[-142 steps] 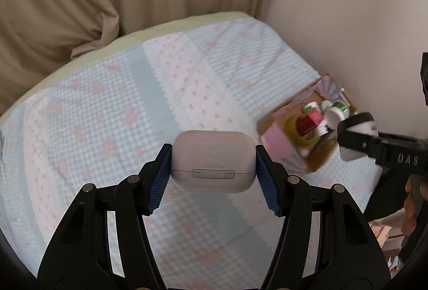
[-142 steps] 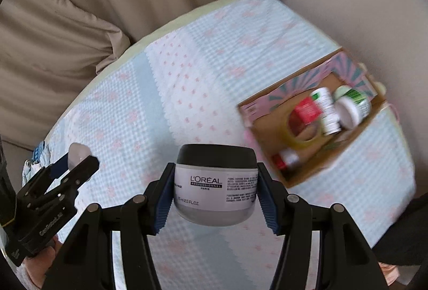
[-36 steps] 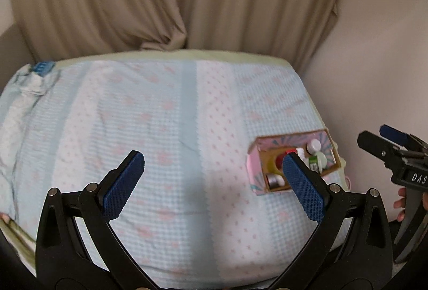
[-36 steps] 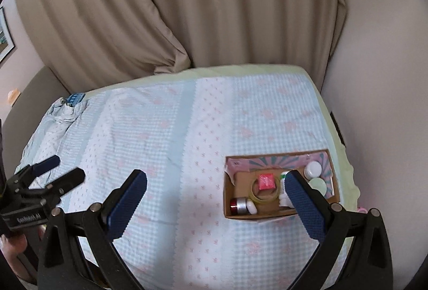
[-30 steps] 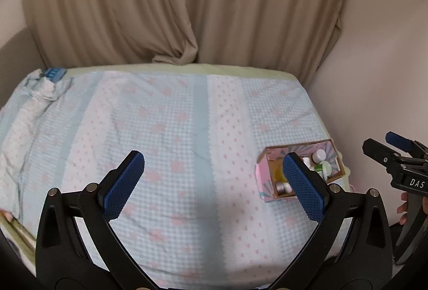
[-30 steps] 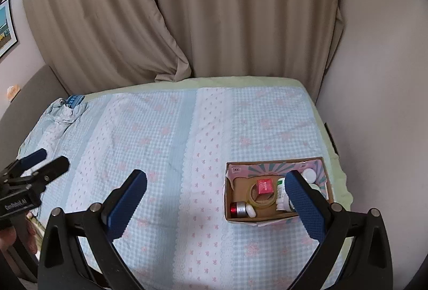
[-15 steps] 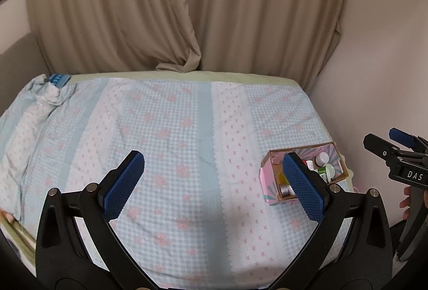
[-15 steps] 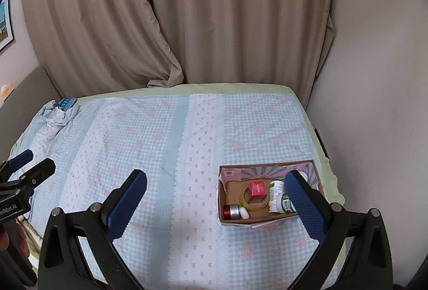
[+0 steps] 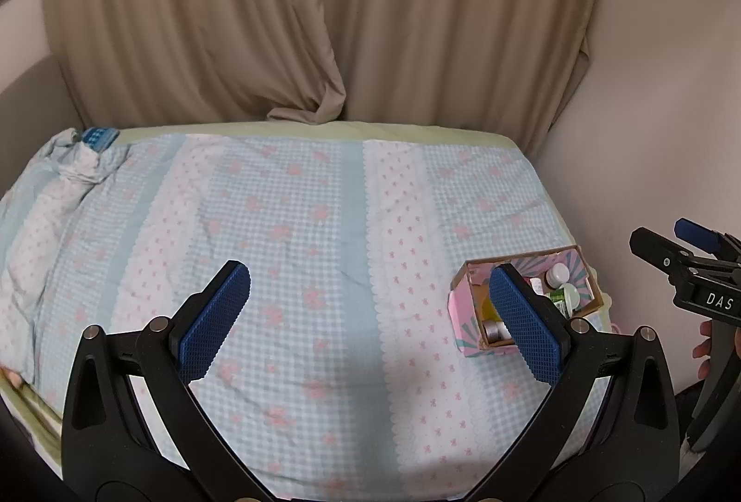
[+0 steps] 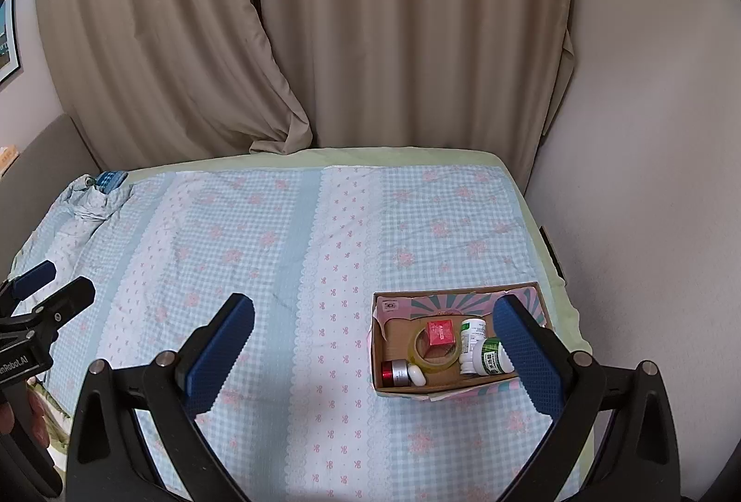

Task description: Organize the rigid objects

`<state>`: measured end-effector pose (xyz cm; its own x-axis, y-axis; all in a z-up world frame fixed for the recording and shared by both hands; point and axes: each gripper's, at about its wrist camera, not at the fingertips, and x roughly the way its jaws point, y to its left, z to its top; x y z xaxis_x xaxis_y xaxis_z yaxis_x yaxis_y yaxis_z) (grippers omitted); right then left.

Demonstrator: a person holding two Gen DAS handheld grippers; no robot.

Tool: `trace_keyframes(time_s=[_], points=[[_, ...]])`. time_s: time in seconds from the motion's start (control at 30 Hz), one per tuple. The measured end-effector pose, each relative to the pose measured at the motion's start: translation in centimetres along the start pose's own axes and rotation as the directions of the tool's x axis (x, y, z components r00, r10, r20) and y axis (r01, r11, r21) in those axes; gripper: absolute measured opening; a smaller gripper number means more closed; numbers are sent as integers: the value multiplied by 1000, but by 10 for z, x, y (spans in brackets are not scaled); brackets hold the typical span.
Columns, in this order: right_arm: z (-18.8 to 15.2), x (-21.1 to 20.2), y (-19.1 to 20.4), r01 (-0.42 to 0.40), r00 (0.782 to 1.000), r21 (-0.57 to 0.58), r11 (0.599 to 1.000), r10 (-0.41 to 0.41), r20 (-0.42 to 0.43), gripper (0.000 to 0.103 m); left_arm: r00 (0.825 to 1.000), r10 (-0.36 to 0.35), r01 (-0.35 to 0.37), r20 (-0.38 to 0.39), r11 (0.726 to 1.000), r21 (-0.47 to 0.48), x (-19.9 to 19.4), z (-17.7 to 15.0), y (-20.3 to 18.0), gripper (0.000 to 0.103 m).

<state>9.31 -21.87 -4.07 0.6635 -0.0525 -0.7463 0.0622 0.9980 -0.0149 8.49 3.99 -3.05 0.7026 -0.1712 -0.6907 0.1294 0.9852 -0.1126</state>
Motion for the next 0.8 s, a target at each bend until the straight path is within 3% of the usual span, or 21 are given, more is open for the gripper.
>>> trace_keyframes(time_s=[0.8], points=[[1,3,6,3,1000,0,1000,-3,7,103,1000,10,-10,13,1000,2,2,0,5,103]])
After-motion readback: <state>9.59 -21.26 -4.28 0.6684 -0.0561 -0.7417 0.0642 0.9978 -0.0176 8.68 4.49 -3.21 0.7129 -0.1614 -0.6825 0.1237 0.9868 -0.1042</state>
